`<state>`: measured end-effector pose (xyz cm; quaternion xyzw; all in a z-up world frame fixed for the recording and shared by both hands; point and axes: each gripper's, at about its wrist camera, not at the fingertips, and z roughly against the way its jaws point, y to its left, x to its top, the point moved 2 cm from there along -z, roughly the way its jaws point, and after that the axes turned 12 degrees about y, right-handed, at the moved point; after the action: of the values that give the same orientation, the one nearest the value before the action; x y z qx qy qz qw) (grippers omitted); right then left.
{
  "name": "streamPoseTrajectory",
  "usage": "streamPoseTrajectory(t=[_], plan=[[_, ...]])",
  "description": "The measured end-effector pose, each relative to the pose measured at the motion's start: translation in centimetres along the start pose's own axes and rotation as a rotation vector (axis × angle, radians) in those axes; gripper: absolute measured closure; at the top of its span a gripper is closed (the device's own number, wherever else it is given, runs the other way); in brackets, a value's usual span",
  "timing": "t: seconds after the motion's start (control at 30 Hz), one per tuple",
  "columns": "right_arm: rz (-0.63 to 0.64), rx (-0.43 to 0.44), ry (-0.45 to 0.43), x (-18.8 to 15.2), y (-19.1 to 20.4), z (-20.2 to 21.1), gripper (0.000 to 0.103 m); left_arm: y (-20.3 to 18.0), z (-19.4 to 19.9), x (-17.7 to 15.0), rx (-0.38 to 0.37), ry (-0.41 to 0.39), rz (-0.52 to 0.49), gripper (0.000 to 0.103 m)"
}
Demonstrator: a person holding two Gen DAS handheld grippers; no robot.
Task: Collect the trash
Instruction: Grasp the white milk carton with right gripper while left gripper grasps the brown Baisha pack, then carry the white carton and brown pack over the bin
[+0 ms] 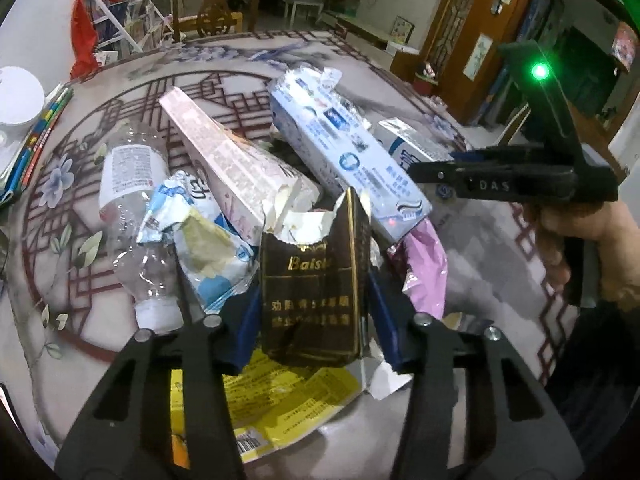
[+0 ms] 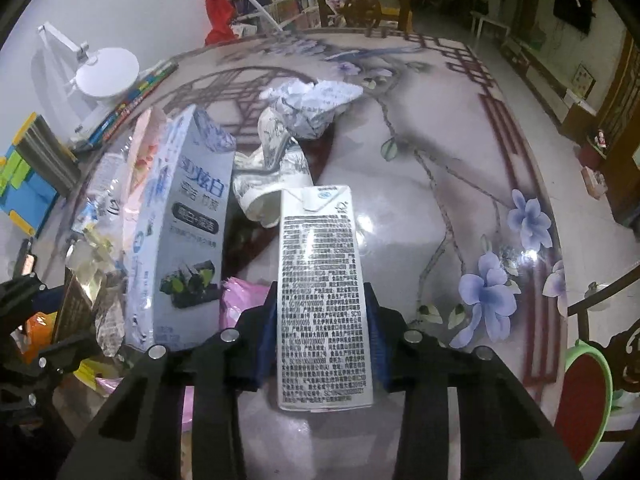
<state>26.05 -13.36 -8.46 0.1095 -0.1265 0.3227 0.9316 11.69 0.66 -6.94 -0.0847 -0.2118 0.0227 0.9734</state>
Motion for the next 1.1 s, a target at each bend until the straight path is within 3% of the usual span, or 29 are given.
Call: streamPoseTrajectory(t=[0.23,0.57,0.9,1.1], plan=[[-0.018,0.025,-0.062,-0.8,-0.5,2.4,0.067,1.0,2.8,-0.2,-0.069,-0.092,0.076,0.057],[-0.05,0.061,-0.141,-2.5,-1.1,5.7,0.067,1.8,5.1,-0.3,-0.1,-0.156,0.117,0.057],[-0.1,0.073,-0.236,-5.0,-3.4,9.9,0.067,-2.4,5.8,0.0,-0.067,-0.155,0.0,0.057],[-0.14,0.058,-0.253,-6.8,-5.6,11.0,0.067,-5.5,5.2,1.2,-0.094,-0.147,-0.045,0.057]])
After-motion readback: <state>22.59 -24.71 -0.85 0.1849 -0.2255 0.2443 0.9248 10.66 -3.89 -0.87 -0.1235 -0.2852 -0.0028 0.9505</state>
